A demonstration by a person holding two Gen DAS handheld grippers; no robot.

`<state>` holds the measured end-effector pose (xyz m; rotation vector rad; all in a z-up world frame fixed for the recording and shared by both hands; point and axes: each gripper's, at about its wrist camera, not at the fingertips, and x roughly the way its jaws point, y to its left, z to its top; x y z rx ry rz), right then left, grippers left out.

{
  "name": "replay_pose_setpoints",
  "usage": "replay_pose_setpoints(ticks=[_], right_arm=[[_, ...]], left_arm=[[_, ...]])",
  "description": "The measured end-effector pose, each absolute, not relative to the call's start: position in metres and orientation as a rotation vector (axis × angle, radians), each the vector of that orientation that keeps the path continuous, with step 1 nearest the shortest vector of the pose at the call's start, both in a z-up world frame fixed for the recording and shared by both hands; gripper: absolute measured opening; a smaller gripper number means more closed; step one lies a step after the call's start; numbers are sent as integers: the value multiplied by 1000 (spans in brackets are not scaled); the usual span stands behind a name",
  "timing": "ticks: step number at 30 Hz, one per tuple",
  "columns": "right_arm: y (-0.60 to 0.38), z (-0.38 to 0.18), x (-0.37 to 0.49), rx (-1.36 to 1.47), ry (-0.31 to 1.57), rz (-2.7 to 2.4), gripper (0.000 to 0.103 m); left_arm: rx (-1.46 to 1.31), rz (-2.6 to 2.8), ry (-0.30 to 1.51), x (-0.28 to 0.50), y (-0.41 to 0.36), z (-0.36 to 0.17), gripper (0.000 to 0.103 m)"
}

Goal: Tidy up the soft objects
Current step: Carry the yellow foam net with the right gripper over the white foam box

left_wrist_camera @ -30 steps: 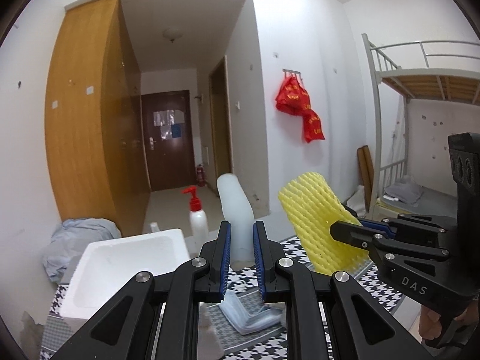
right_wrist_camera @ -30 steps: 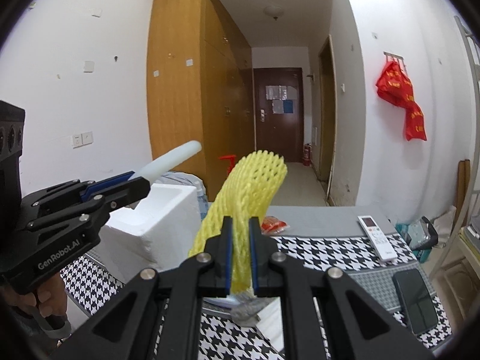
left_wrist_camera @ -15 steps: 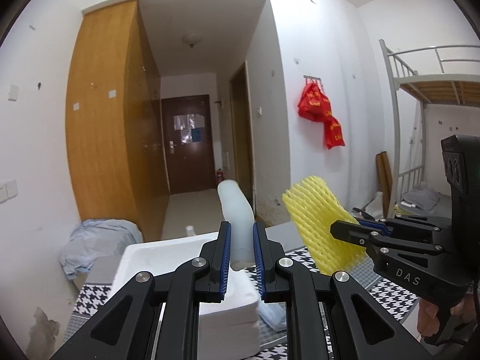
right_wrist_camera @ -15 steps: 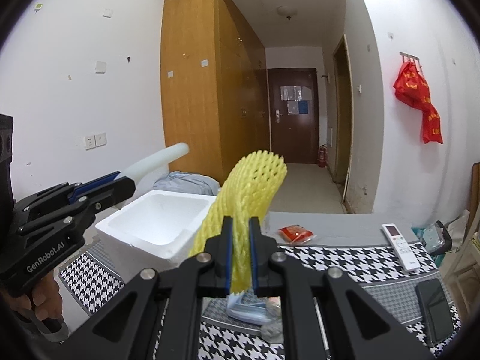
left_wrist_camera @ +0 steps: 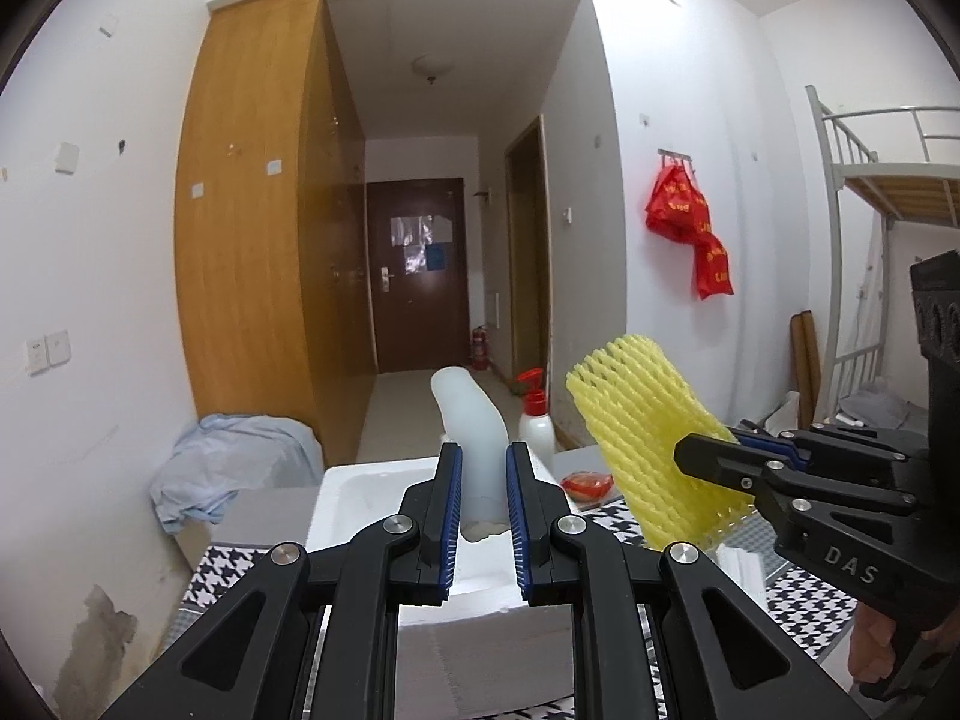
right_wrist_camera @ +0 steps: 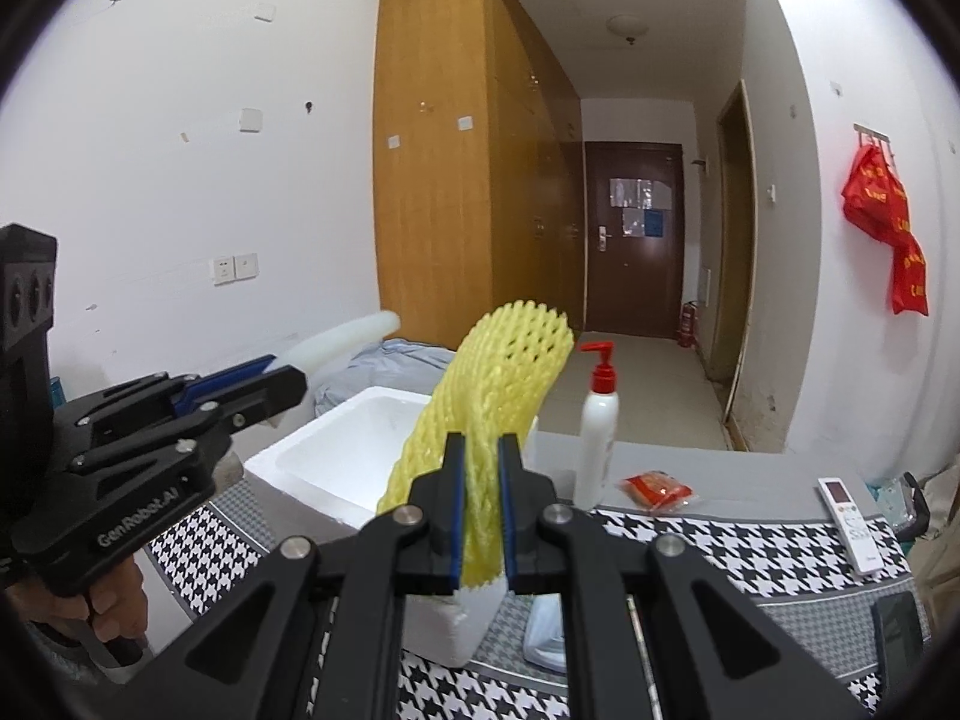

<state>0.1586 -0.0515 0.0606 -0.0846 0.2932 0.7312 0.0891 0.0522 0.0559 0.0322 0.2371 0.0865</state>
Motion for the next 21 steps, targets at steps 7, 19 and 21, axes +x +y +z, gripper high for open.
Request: replay_pose_setpoints(ticks=[7, 19, 21], right_arm=[[-40, 60, 159, -103, 296, 745, 13], [-32, 60, 165, -115, 299, 737, 13], [-32, 60, 167, -117, 298, 730, 13]], left_arm=[[15, 99, 265, 102, 65, 53, 16], [-22, 106, 324, 131, 78, 46, 16], [-27, 105, 336, 137, 81, 44, 17]])
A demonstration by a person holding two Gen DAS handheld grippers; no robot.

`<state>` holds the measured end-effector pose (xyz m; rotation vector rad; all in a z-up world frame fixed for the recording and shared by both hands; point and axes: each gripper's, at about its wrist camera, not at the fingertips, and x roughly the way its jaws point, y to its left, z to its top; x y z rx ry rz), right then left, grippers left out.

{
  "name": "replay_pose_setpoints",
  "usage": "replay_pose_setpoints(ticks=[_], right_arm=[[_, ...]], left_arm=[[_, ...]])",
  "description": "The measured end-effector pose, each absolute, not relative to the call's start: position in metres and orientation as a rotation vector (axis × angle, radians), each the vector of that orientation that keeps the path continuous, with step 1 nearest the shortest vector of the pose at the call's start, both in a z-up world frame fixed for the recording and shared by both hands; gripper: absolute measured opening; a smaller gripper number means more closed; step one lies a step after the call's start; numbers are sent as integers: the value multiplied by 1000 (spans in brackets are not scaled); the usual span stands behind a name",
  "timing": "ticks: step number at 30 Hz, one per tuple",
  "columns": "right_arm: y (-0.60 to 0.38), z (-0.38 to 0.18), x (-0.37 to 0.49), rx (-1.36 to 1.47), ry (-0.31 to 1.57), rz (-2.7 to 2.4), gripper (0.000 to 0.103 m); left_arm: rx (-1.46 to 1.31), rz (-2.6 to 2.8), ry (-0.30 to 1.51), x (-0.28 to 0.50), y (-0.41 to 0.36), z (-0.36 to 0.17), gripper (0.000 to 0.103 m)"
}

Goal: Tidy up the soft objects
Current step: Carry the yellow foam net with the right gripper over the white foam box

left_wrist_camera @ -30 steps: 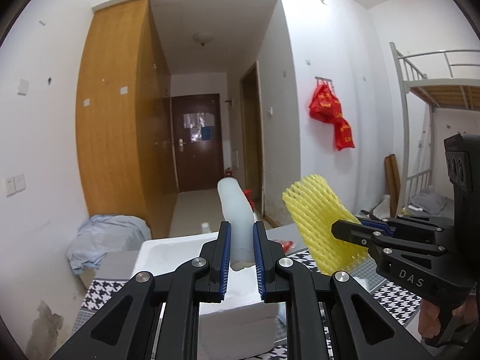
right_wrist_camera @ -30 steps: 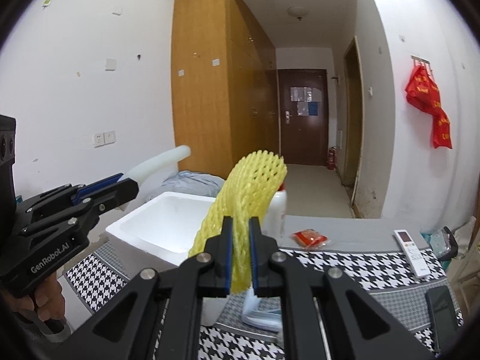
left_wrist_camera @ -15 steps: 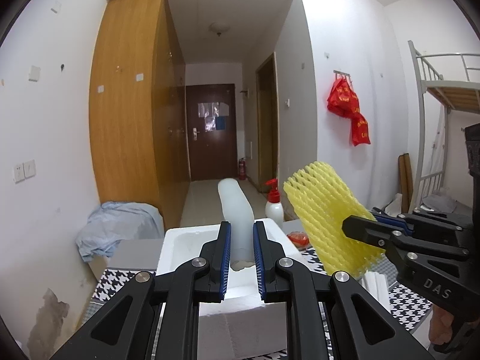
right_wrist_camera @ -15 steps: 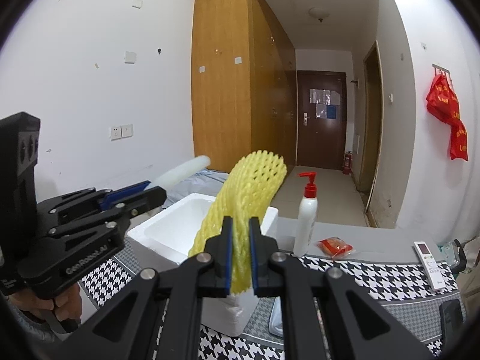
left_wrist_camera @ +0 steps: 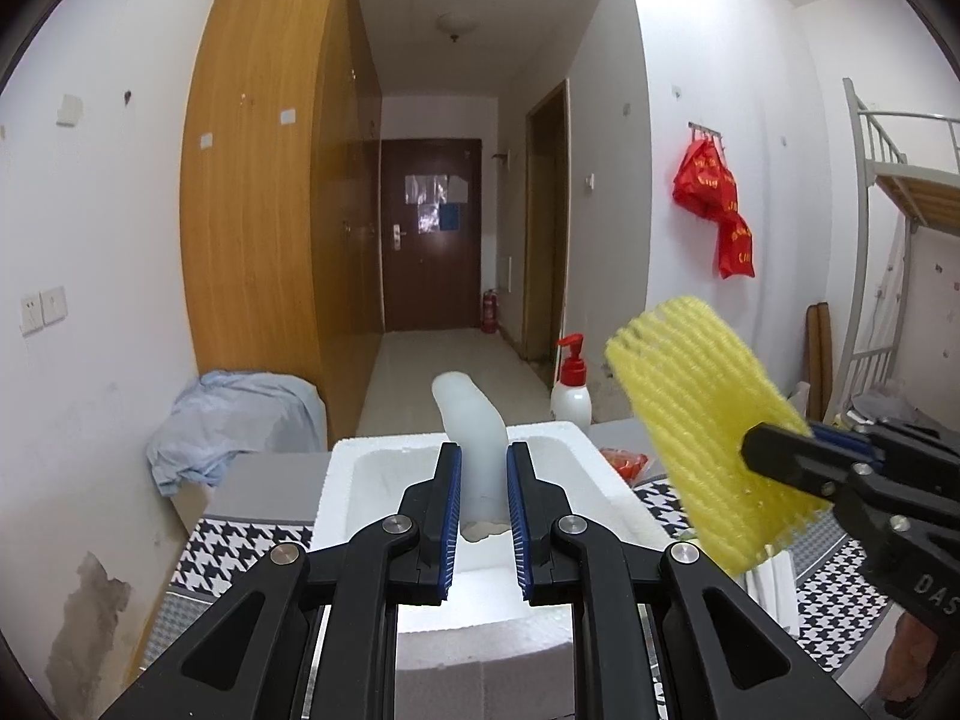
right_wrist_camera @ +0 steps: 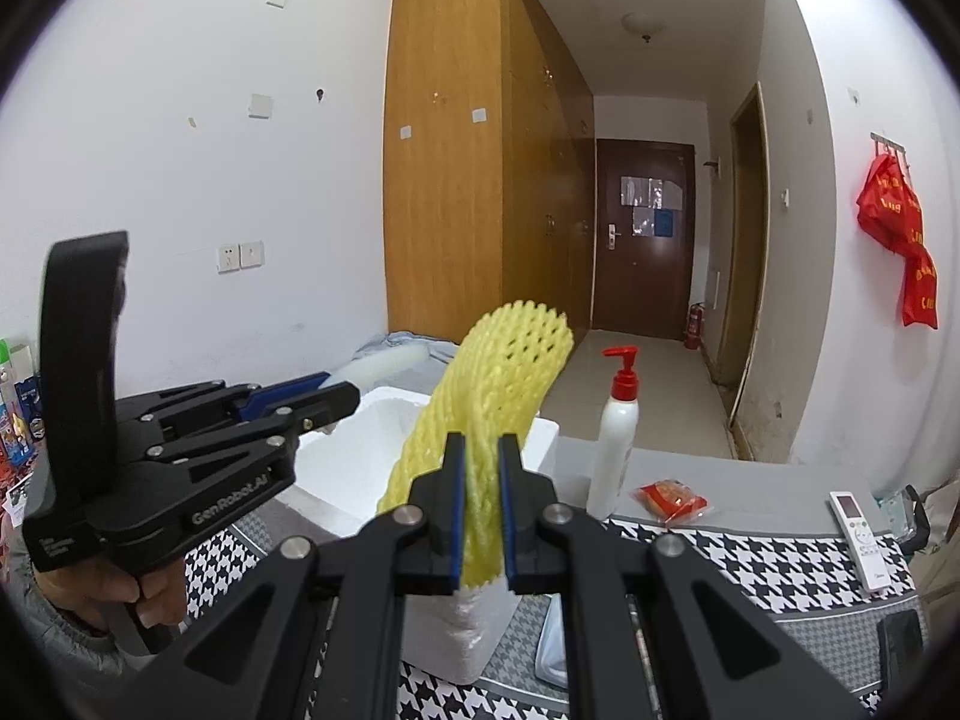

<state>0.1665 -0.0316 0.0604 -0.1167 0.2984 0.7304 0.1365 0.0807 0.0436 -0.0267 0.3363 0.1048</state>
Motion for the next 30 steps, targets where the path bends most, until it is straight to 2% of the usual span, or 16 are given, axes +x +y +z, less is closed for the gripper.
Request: replay_pose_setpoints(ticks=[4, 10, 11, 12, 13, 14, 15, 18, 30], right_arm=[[-30, 59, 172, -121, 306, 721, 13], [-30, 58, 179, -108, 327, 713, 13], [-29, 59, 178, -108, 328, 711, 13], [-28, 60, 179, -109, 328, 711, 13], [-28, 60, 179, -110, 327, 713, 13], [-28, 60, 179, -110, 326, 712, 13], [-27, 61, 179, -110, 325, 711, 13], [-27, 61, 180, -109, 325, 709, 13], [-16, 65, 179, -106, 333, 741, 13]], left_arm=[[-34, 107, 369, 147, 86, 38, 17], [-43, 115, 410, 154, 90, 32, 25], [-37, 124, 409, 153, 90, 32, 31], [-38, 122, 407, 152, 90, 32, 48], [-43, 118, 402, 151, 90, 33, 59], [-52, 116, 392, 149, 91, 34, 80], [-65, 117, 375, 145, 92, 36, 92], [-58, 125, 339, 137, 90, 41, 101], [-16, 196, 284, 115, 98, 53, 102]])
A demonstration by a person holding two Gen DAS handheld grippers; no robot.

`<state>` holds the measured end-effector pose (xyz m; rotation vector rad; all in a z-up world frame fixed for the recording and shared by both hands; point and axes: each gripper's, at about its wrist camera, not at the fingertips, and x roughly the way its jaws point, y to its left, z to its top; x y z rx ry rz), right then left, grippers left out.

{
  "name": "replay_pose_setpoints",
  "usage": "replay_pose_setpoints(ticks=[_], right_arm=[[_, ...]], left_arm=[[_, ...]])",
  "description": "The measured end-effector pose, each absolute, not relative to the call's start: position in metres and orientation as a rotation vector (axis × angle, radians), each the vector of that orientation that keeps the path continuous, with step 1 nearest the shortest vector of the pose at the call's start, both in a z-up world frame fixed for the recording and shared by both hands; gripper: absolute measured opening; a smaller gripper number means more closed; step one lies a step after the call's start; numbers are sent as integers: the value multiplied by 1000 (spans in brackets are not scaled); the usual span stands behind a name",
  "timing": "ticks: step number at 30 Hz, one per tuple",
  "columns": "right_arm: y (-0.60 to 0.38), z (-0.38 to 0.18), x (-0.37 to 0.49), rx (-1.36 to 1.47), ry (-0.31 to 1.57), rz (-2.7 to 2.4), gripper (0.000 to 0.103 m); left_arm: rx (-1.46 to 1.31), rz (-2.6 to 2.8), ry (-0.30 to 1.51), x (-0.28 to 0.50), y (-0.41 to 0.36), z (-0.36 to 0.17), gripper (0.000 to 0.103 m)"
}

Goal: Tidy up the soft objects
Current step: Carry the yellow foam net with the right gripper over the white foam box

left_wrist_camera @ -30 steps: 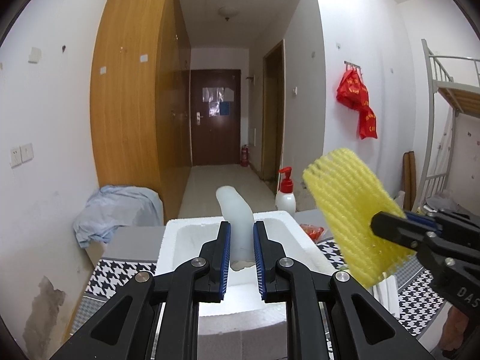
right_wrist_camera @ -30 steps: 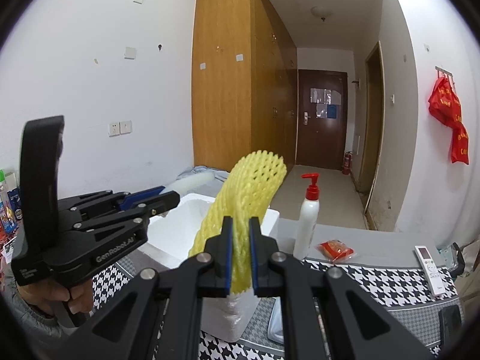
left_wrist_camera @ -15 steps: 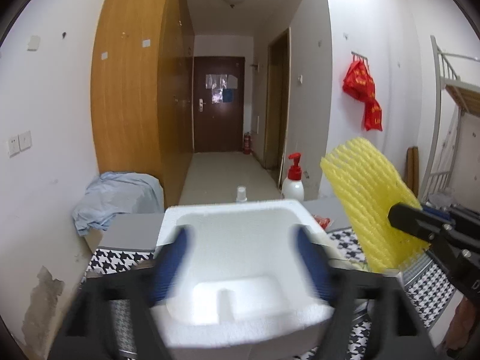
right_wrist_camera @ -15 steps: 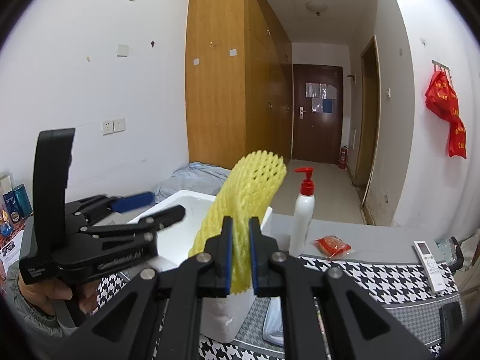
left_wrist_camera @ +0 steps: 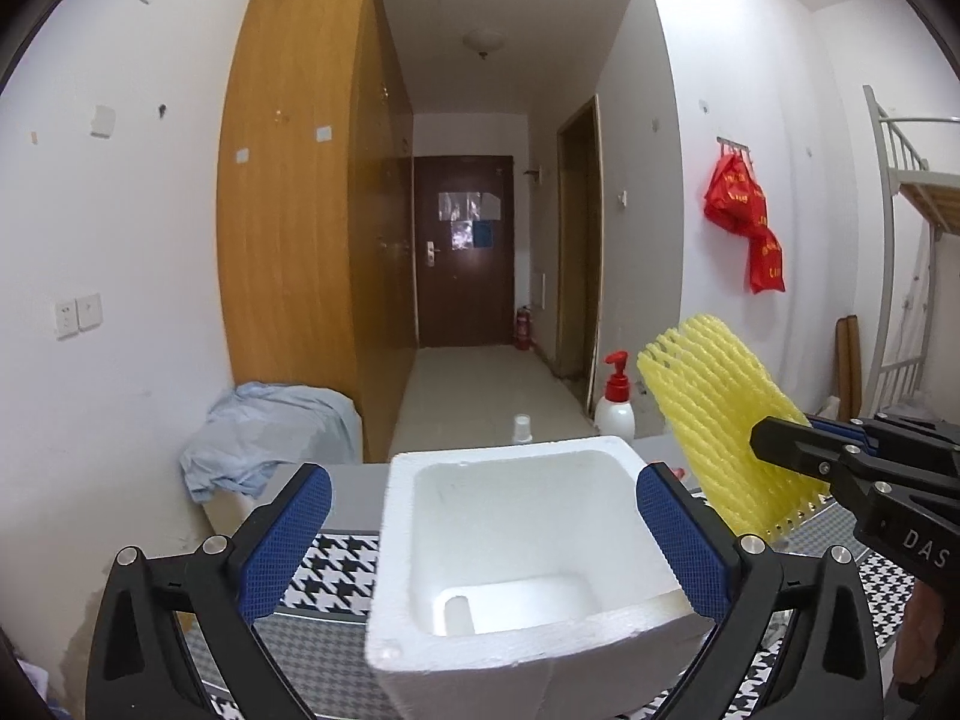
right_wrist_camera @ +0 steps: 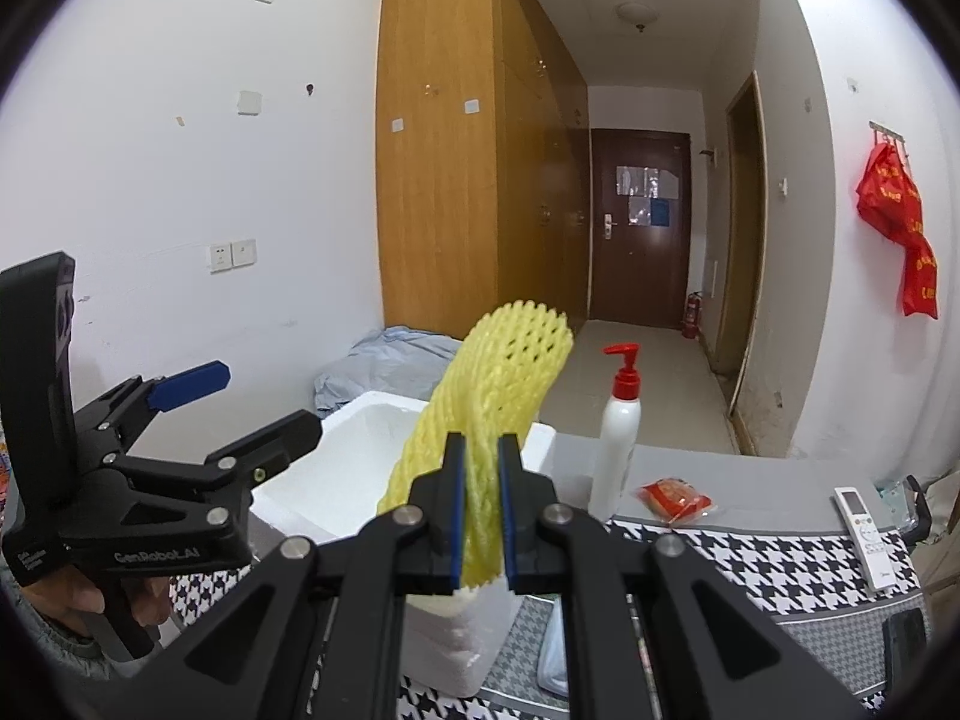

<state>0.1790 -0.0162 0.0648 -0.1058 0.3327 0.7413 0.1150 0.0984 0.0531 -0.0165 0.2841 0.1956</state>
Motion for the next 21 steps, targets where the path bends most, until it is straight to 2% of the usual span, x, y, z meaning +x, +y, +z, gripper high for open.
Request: replay_pose_setpoints(ticks=[21], right_arm=[[35, 63, 190, -145, 407, 807, 13]], left_arm=[[-47, 279, 274, 80, 131, 52, 102]])
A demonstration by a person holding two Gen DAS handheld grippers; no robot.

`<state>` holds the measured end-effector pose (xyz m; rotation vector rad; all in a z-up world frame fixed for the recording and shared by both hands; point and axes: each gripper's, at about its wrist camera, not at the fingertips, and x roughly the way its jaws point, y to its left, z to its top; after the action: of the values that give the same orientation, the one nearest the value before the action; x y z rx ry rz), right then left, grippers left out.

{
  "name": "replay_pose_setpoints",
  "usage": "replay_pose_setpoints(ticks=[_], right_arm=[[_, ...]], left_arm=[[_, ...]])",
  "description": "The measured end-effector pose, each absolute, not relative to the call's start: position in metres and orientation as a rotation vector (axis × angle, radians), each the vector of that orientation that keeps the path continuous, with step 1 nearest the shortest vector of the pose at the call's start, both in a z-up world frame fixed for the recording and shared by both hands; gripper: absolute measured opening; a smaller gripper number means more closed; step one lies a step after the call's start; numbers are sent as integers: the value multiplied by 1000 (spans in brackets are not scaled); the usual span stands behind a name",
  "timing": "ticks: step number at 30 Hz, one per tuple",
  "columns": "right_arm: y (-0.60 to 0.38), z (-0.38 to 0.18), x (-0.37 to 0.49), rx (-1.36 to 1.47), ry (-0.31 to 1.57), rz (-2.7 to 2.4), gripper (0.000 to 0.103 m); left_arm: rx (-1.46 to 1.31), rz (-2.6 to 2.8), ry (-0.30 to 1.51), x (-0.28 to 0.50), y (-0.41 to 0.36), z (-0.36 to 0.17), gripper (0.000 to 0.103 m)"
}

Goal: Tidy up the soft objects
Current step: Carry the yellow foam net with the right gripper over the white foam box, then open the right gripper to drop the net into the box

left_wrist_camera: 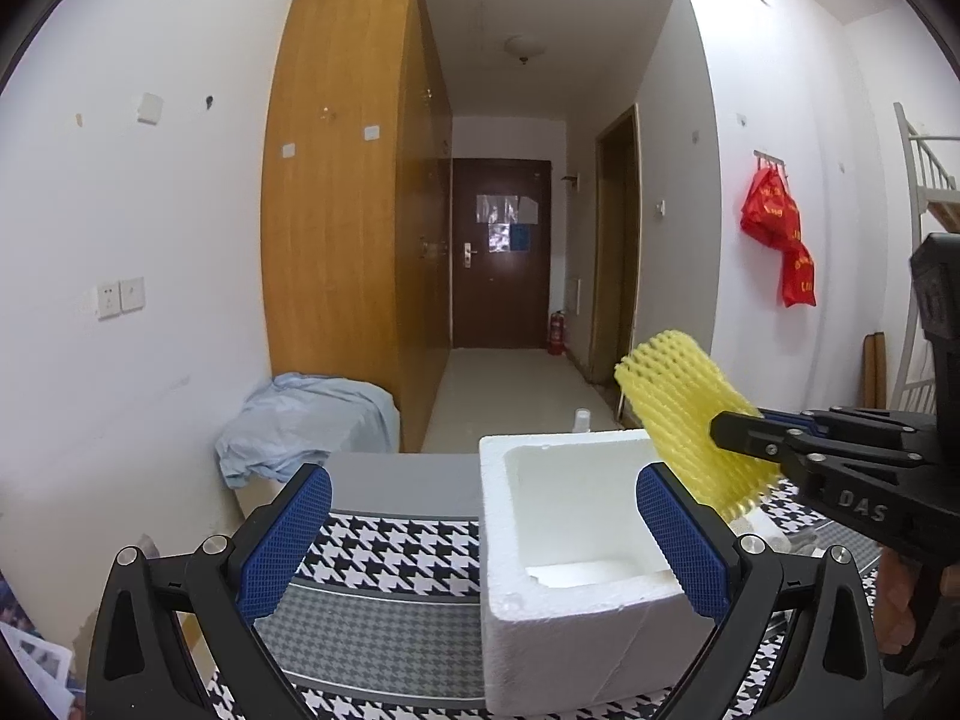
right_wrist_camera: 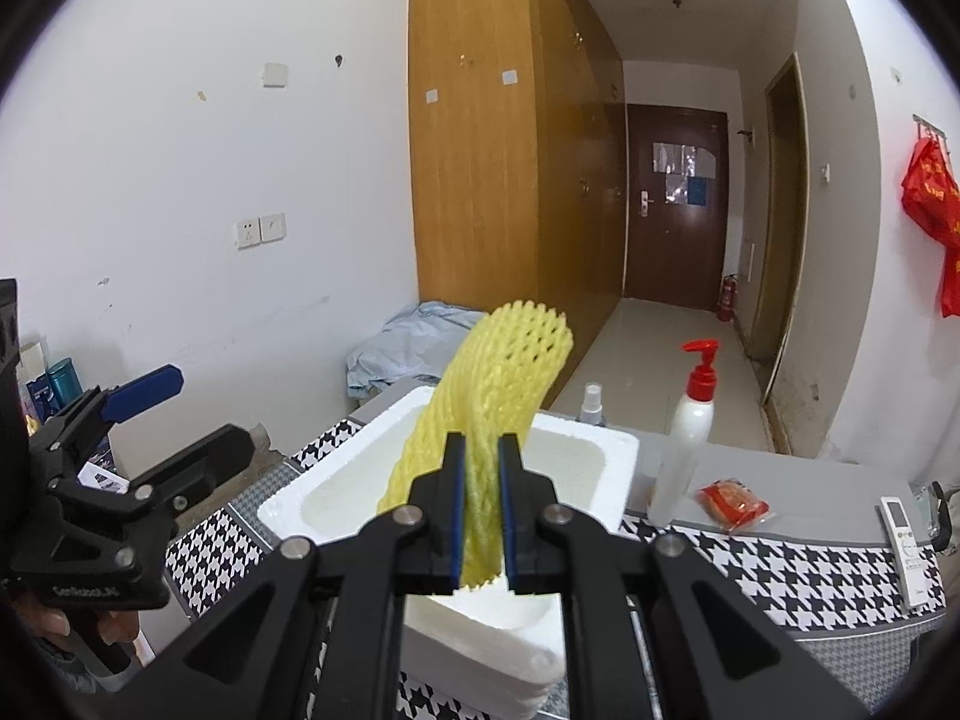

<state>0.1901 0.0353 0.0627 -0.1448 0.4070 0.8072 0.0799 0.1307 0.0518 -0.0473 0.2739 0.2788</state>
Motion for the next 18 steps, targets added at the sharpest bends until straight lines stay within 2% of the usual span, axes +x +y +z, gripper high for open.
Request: replay_pose_setpoints(ticks=[3, 8, 9, 10, 12, 18], right_arm=[[43, 60, 193, -150, 428, 811, 16], [54, 52, 200, -157, 465, 814, 39], [55, 51, 201, -157, 472, 819, 50], [56, 50, 202, -160, 477, 822, 67], [56, 49, 201, -164, 474, 814, 81], [50, 52, 193, -170, 452, 821, 82]], left_arm=[[-51, 287, 271, 78, 131, 52, 102], [-67, 279, 276, 77, 135, 54, 102], [-65, 284, 274, 75, 135, 53, 102], [-64, 290, 272, 75, 136, 53, 102], [-66, 291, 272, 74, 136, 53, 102], [-73, 284, 279, 75, 135, 52, 102]])
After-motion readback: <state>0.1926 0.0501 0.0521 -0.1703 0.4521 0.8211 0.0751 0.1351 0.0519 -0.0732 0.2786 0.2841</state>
